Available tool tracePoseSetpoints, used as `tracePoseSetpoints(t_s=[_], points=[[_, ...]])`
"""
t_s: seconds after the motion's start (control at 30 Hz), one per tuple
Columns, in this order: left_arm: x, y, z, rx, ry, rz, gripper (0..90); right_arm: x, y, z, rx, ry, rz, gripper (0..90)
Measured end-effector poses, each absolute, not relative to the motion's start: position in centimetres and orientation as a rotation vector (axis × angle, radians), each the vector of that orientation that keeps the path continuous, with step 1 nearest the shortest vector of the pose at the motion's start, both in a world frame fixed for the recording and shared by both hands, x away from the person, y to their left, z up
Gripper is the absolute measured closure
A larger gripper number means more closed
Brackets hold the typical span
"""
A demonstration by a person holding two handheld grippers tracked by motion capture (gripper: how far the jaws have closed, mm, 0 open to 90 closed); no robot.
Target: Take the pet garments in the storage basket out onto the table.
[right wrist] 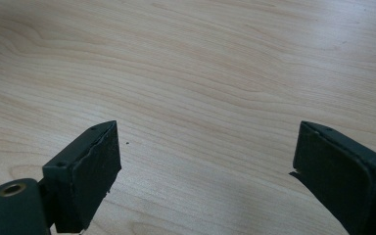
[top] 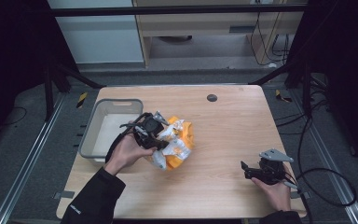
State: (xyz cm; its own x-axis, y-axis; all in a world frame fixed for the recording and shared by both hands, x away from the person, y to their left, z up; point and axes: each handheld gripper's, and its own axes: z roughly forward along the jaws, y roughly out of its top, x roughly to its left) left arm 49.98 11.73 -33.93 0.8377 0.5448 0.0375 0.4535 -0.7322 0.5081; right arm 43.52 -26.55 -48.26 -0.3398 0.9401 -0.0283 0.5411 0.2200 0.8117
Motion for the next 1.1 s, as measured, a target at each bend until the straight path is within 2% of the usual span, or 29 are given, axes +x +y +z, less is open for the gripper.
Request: tracePoseSetpoints(t_s=[1.1], points=[[49.4,7.0,-40.9,2.543,0.632,0.148,72.3,43.6,-26.5,-48.4,1.356,1.98,0.962,10.4]])
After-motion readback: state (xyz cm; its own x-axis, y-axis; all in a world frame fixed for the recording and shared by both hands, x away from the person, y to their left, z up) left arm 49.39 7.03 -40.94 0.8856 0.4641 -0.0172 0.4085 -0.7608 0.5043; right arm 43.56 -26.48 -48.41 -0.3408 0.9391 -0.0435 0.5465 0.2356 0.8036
